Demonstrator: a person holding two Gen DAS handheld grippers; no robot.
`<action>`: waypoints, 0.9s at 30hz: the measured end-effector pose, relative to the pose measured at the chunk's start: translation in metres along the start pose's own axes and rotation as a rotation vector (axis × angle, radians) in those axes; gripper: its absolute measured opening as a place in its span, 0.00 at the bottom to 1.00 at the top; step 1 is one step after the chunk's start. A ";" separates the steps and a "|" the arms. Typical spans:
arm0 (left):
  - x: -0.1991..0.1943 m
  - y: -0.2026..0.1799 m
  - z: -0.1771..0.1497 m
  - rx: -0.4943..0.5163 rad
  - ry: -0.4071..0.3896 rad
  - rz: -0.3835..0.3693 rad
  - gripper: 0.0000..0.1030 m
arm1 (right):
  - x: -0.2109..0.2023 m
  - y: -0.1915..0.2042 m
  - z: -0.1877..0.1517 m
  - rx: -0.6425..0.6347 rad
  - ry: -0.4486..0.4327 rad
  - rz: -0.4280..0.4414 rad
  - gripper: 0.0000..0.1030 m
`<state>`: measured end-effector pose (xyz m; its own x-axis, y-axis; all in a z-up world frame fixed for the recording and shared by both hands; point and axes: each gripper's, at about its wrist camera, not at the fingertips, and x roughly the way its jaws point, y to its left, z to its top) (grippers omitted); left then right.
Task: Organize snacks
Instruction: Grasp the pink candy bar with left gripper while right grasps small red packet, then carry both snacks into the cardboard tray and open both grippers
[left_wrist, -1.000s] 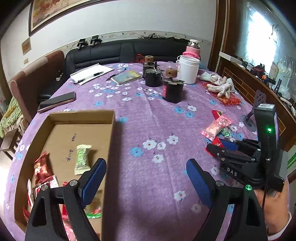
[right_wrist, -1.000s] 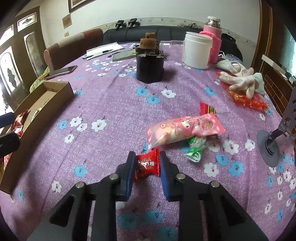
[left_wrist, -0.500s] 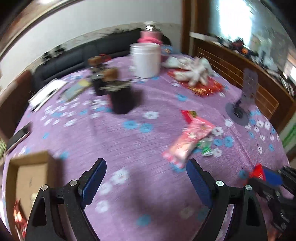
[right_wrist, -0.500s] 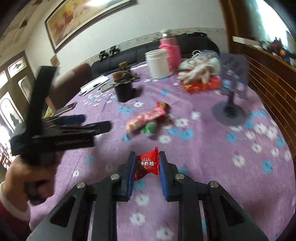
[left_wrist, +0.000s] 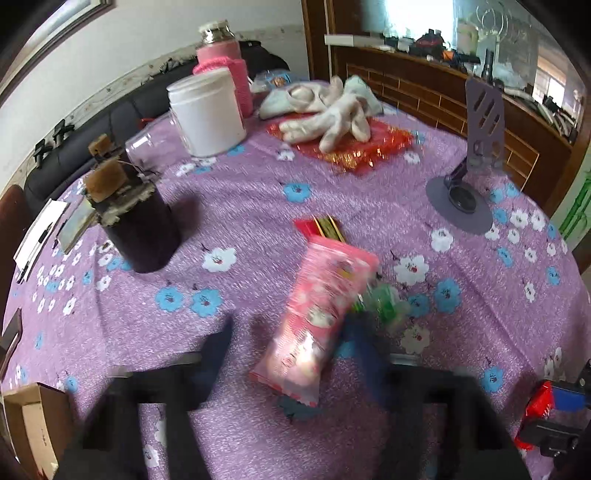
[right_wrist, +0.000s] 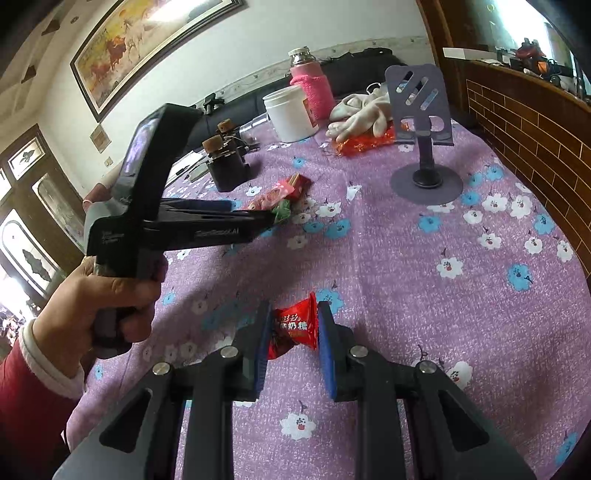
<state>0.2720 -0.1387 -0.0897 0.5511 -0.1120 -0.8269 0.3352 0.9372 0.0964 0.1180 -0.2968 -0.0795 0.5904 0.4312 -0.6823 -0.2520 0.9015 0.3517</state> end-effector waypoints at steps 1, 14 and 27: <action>0.002 -0.001 -0.001 0.002 0.003 0.001 0.32 | -0.001 0.000 0.000 0.002 -0.001 0.000 0.22; -0.071 0.026 -0.041 -0.180 -0.141 -0.006 0.25 | -0.011 0.017 0.001 -0.021 -0.026 0.022 0.22; -0.143 0.044 -0.097 -0.273 -0.219 0.189 0.26 | -0.020 0.083 0.002 -0.116 -0.051 0.072 0.22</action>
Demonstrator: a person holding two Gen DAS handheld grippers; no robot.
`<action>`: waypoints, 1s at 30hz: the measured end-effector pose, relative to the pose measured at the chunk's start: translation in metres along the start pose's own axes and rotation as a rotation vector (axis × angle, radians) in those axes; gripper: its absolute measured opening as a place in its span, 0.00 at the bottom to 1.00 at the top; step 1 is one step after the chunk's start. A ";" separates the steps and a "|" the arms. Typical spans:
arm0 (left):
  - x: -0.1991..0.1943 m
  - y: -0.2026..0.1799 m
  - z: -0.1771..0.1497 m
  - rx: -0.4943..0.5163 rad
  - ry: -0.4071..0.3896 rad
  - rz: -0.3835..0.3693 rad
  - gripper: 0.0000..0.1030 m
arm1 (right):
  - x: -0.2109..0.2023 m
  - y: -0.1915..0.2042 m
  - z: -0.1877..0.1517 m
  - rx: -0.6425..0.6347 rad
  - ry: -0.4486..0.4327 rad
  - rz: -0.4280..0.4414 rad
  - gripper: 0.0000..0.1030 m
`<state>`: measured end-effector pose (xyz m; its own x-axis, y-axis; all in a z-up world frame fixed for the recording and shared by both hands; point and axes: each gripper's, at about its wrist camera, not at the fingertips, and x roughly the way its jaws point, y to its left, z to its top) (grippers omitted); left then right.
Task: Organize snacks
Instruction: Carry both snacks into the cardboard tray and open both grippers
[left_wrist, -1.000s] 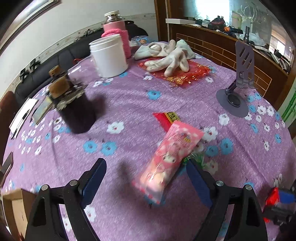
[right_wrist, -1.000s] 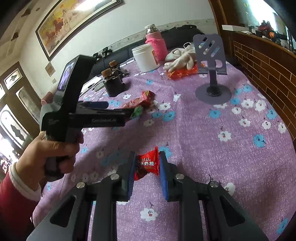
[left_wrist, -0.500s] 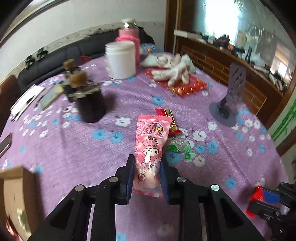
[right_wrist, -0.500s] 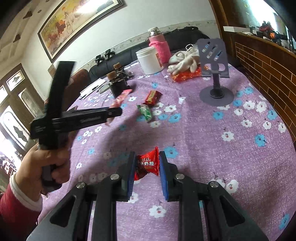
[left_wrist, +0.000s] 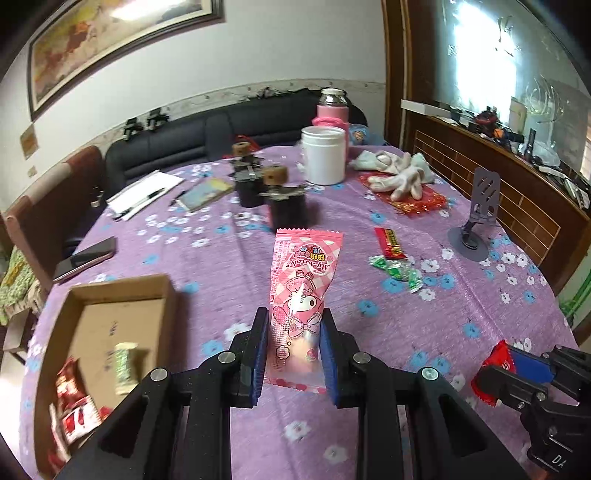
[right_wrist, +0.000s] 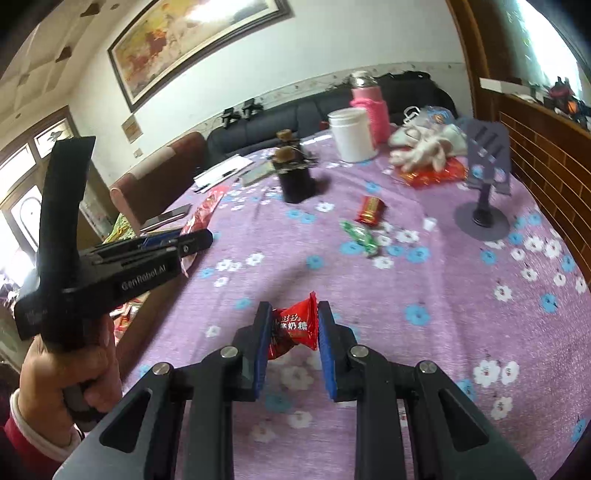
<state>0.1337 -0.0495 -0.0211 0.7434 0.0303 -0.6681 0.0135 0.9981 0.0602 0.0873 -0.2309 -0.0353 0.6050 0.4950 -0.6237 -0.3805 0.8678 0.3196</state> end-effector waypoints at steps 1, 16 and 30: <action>-0.004 0.004 -0.001 -0.008 -0.005 0.012 0.26 | -0.001 0.006 0.001 -0.009 -0.003 0.005 0.22; -0.049 0.086 -0.023 -0.143 -0.042 0.139 0.26 | 0.009 0.098 0.015 -0.148 -0.006 0.084 0.23; -0.072 0.150 -0.045 -0.239 -0.056 0.226 0.26 | 0.030 0.181 0.025 -0.264 0.002 0.173 0.23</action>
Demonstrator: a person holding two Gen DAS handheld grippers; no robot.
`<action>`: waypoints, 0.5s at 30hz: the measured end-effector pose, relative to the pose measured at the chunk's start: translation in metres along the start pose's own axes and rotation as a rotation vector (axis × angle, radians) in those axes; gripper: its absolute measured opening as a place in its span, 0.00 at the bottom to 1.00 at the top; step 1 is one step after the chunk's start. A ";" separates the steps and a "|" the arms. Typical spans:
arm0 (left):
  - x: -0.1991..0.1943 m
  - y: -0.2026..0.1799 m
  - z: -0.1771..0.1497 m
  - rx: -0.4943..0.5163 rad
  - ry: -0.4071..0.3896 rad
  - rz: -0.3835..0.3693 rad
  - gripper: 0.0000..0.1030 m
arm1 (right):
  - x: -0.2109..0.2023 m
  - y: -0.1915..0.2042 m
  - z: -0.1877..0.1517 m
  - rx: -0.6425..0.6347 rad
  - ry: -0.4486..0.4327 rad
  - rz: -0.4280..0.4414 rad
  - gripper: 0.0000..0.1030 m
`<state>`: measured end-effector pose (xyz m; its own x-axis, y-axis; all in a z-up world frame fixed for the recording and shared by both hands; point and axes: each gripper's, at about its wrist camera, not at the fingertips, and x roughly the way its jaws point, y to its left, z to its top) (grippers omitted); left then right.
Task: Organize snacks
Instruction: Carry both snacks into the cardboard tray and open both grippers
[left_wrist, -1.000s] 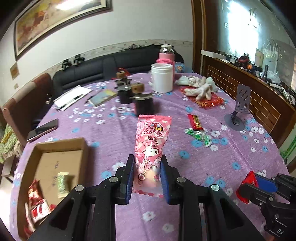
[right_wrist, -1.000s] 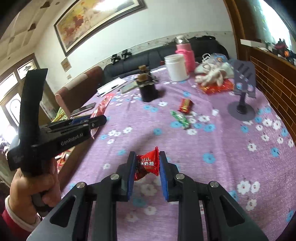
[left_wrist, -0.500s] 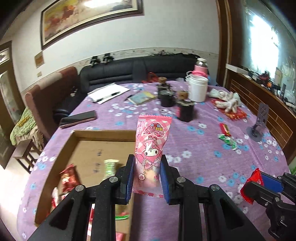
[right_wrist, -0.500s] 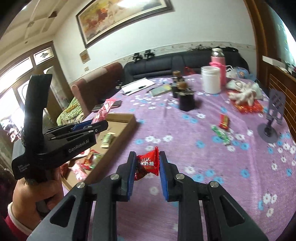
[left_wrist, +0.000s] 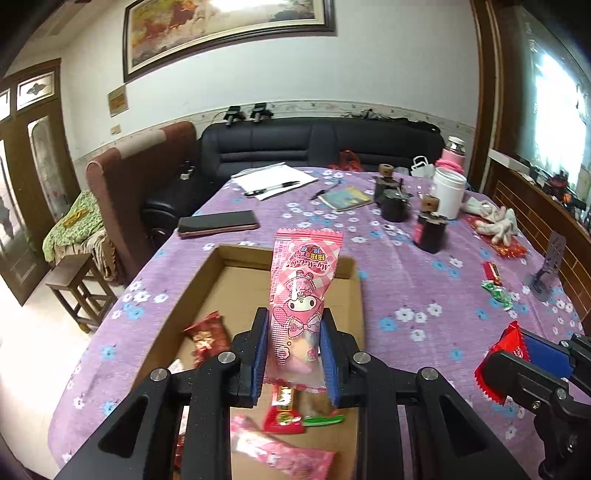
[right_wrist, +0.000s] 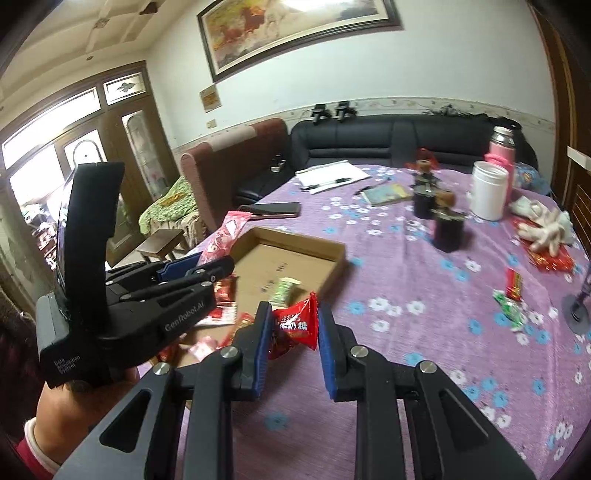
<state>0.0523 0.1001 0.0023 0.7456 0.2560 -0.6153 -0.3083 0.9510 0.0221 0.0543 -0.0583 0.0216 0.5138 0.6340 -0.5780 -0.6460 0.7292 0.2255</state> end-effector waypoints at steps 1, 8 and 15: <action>0.000 0.004 0.000 -0.004 0.001 0.005 0.26 | 0.003 0.005 0.001 -0.009 0.001 0.006 0.23; -0.001 0.029 -0.003 -0.036 0.002 0.036 0.26 | 0.023 0.023 0.003 -0.023 0.022 0.038 0.23; 0.002 0.048 -0.006 -0.065 0.012 0.053 0.26 | 0.041 0.034 0.006 -0.030 0.035 0.055 0.23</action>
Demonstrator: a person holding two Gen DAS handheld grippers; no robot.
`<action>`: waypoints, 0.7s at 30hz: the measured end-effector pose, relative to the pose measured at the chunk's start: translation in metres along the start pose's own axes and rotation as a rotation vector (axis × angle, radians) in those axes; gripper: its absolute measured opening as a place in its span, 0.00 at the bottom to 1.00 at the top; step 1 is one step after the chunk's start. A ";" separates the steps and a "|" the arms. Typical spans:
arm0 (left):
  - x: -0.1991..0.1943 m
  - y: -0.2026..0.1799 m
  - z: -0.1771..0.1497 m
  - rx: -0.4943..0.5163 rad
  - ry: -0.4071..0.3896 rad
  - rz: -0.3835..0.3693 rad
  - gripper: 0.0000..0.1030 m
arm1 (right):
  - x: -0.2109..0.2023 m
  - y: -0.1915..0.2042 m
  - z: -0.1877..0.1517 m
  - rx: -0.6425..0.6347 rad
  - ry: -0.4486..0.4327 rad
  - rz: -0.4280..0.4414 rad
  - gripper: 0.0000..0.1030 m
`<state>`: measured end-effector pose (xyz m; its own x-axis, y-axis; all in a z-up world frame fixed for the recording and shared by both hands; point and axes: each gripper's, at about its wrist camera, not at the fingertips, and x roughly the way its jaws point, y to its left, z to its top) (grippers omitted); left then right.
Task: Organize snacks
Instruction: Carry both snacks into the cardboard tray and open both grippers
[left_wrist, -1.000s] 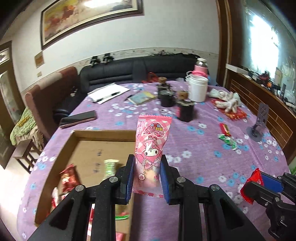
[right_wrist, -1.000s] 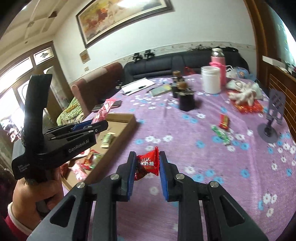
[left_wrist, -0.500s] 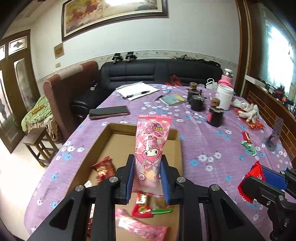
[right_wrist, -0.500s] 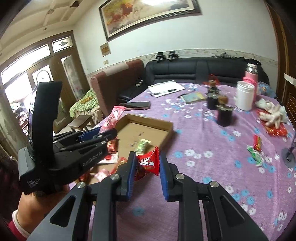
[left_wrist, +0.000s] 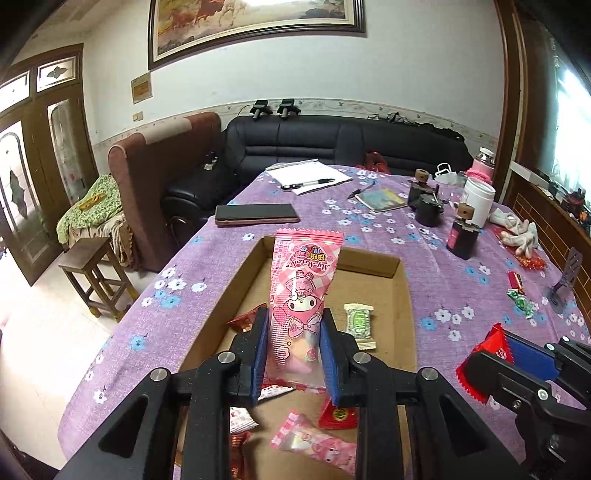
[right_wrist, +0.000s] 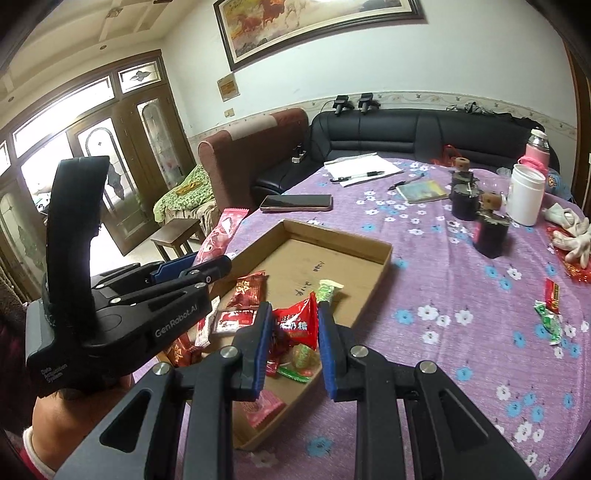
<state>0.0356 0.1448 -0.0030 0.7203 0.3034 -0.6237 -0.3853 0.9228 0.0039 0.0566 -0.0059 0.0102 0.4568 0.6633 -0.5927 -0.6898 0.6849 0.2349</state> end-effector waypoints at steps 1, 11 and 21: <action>0.001 0.001 0.000 -0.001 0.001 0.001 0.26 | 0.002 0.001 0.001 -0.004 0.000 0.002 0.23; 0.017 0.012 -0.001 -0.013 0.030 0.014 0.26 | 0.028 0.006 0.010 -0.018 0.021 0.008 0.23; 0.035 0.021 0.000 -0.010 0.054 0.056 0.27 | 0.058 -0.002 0.014 -0.014 0.053 0.008 0.23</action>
<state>0.0526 0.1749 -0.0250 0.6655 0.3407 -0.6641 -0.4298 0.9023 0.0322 0.0924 0.0354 -0.0140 0.4215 0.6515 -0.6308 -0.7013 0.6752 0.2287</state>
